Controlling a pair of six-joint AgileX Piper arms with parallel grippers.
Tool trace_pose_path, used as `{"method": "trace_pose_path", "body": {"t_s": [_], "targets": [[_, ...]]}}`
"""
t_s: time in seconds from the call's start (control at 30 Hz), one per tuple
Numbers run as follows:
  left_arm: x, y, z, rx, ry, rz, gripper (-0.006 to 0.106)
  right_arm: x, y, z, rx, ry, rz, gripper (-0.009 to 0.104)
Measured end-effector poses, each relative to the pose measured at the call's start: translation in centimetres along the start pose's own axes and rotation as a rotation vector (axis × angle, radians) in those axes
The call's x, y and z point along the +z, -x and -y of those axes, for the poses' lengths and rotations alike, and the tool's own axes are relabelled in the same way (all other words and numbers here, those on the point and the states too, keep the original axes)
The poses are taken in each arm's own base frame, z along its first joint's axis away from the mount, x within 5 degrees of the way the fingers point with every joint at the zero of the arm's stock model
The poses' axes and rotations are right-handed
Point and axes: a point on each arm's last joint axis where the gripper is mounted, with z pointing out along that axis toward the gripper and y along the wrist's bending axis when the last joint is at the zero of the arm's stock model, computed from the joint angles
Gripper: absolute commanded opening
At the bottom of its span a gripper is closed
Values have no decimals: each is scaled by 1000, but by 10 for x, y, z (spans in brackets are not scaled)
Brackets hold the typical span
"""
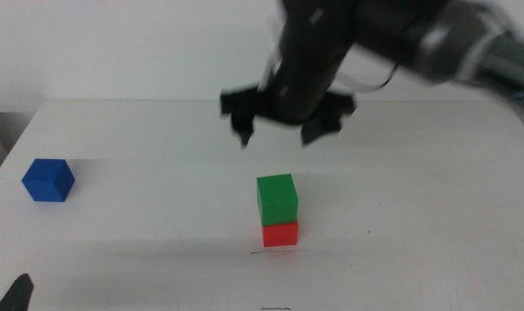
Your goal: Stack red cubes first, then green, then blue cubes in a specific spot.
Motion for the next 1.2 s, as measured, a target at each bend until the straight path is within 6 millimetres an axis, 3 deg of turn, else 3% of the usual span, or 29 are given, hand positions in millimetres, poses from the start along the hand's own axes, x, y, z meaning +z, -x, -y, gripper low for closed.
{"method": "trace_pose_path", "body": {"t_s": [0.27, 0.43, 0.53, 0.73, 0.9, 1.0, 1.2], "targets": [[0, 0, 0, 0, 0, 0, 93, -117, -1, 42, -91, 23, 232, 78], [0, 0, 0, 0, 0, 0, 93, -172, -23, 61, -203, 45, 326, 78], [0, 0, 0, 0, 0, 0, 93, -200, -53, 97, -227, 10, 357, 78], [0, 0, 0, 0, 0, 0, 93, -218, -142, 153, -298, 25, 397, 77], [0, 0, 0, 0, 0, 0, 93, -208, -202, 173, -352, 114, 533, 75], [0, 0, 0, 0, 0, 0, 93, -204, -220, 178, -373, 140, 564, 73], [0, 0, 0, 0, 0, 0, 93, -203, -223, 178, -385, 148, 583, 71]]}}
